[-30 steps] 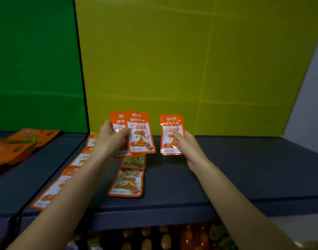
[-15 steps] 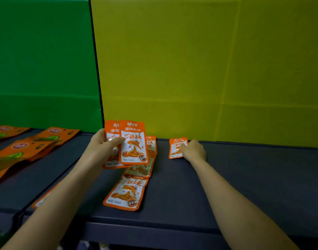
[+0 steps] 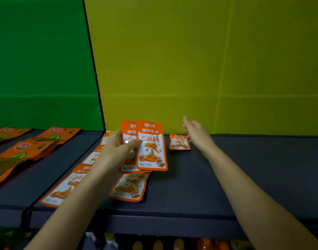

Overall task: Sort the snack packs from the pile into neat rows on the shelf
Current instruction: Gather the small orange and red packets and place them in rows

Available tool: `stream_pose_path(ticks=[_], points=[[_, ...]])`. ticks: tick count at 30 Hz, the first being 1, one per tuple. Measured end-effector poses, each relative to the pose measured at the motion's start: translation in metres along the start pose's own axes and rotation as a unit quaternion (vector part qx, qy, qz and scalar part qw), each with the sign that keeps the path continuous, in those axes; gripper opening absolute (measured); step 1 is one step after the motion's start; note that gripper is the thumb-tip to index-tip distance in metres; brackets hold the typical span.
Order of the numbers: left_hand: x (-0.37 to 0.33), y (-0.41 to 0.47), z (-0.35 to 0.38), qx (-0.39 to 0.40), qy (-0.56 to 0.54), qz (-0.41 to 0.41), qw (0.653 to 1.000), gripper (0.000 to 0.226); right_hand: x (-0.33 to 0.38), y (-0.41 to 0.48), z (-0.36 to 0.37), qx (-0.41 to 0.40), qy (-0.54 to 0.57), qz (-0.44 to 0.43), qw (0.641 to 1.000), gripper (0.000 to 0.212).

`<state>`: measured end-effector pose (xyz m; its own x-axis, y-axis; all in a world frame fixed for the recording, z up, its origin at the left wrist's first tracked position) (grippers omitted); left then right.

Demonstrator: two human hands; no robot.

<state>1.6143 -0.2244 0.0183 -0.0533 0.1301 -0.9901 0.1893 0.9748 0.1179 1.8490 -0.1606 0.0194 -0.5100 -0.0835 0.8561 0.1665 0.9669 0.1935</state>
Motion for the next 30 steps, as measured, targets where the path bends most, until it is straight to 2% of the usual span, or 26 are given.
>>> stream_pose_path(ticks=[2,4,6,8,12,14,17,19,23,27,30], points=[[0.003,-0.006,0.015,0.029,0.003,-0.003,1.000,0.021,0.022,-0.033,0.001,0.090,0.108,-0.024,0.990,0.040],[0.007,-0.013,0.034,0.054,0.001,-0.001,0.999,0.019,0.031,-0.070,0.007,0.171,0.075,-0.039,0.982,0.033],[0.014,-0.018,0.054,0.079,-0.016,-0.001,0.997,0.018,0.025,-0.095,0.010,0.201,0.051,-0.045,0.977,0.021],[0.025,-0.021,0.070,0.095,-0.016,-0.016,0.995,0.020,0.009,-0.103,0.004,0.176,0.065,-0.030,0.982,0.013],[0.047,-0.027,0.086,0.107,0.008,-0.063,0.992,0.014,-0.013,-0.106,-0.020,0.118,0.095,0.006,0.988,0.012],[0.046,-0.031,0.088,0.108,0.075,-0.044,0.990,0.009,-0.020,-0.103,-0.037,0.076,0.143,0.010,0.987,0.013],[0.037,-0.033,0.091,0.105,0.191,0.016,0.976,0.018,-0.025,-0.096,-0.055,0.041,0.155,0.025,0.987,0.017],[0.034,-0.033,0.095,0.094,0.269,0.043,0.958,0.029,-0.026,-0.089,-0.054,0.041,0.157,0.032,0.986,0.022],[0.029,-0.035,0.098,0.044,0.445,0.074,0.892,0.050,-0.019,-0.070,-0.036,0.042,0.140,0.021,0.989,0.027],[0.028,-0.036,0.104,0.026,0.529,0.075,0.845,0.037,-0.018,-0.055,-0.012,0.053,0.118,0.032,0.991,0.030],[0.028,-0.035,0.106,0.020,0.555,0.066,0.829,0.035,-0.025,-0.046,0.003,0.063,0.105,0.046,0.991,0.029]])
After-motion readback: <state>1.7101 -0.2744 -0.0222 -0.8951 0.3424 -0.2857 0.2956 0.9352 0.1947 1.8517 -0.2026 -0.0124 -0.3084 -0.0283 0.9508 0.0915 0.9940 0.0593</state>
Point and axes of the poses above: each hand's wrist, its own y-axis towards the middle knuckle, its own z-axis out of the palm, x = y × z, the point moved 9 cm from there along y, towards the middle knuckle, and after that the axes turned 9 degrees about x, right-handed, at the moved point
